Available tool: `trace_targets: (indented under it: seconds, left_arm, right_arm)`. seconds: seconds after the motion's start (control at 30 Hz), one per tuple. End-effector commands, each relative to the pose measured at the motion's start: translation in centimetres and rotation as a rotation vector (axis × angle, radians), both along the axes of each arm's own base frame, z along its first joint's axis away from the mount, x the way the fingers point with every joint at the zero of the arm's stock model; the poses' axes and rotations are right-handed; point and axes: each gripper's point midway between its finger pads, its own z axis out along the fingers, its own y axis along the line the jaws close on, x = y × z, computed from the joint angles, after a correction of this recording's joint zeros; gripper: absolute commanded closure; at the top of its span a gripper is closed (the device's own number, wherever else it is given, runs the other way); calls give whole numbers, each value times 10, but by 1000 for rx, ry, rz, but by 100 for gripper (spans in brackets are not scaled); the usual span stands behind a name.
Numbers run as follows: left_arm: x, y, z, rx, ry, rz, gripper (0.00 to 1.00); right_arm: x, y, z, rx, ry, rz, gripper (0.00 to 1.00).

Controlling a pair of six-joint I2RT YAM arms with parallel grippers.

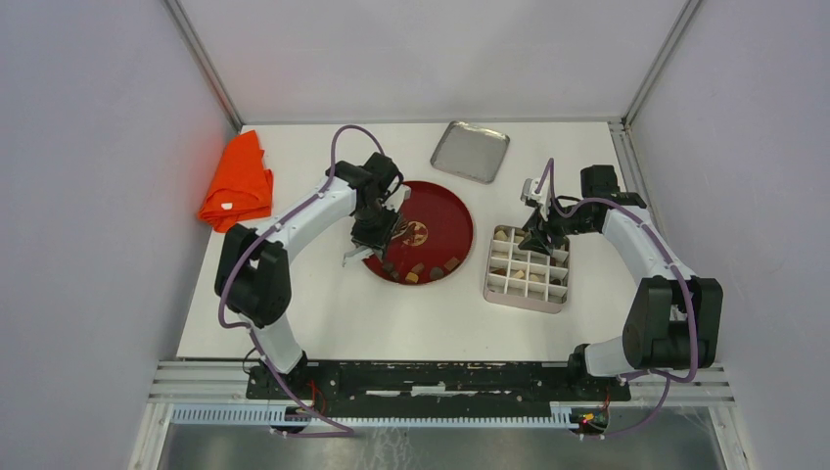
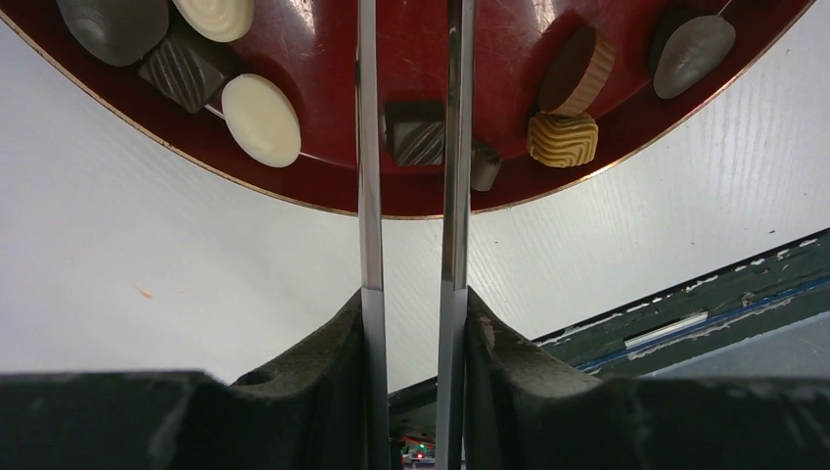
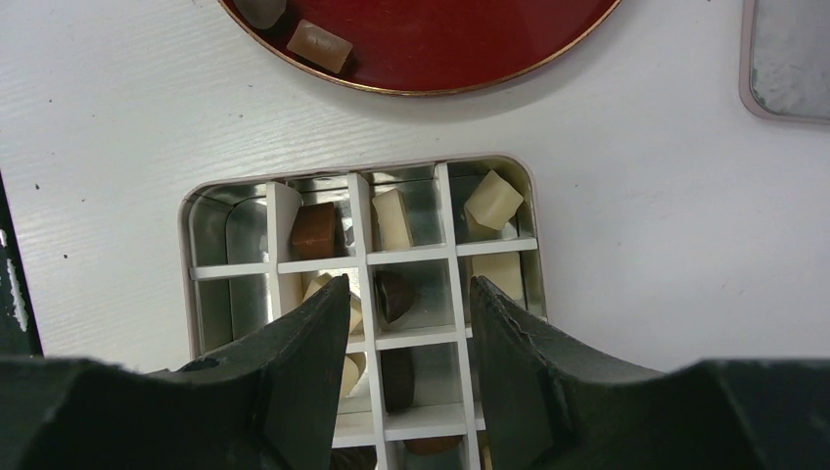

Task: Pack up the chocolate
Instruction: Pick up the fake chocolate from the plate.

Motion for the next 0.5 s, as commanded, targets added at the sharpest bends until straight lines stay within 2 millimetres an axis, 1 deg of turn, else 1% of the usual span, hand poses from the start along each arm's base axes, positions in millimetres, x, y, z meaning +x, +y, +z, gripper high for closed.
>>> trace_targets:
  seconds: [0.0,0.1,0.3,0.37,0.47]
  left_arm:
    - [6,-10,25,-76,-80,42,98]
    - [4,-9,25,-78,-82,44,98]
    - [4,-10,32,-97,-104,50,98]
    - [2,-11,35,-114,-107,43,98]
    - [-4,-19,44,-179,-114,19,98]
  right_arm:
    - [5,3,20,21,-68,18,46]
    - [5,3,20,21,-66,18,46]
    - [5,3,21,21,-70,18,46]
    - [5,3,21,22,-71,19,46]
    - [5,3,20,24,-69,19,46]
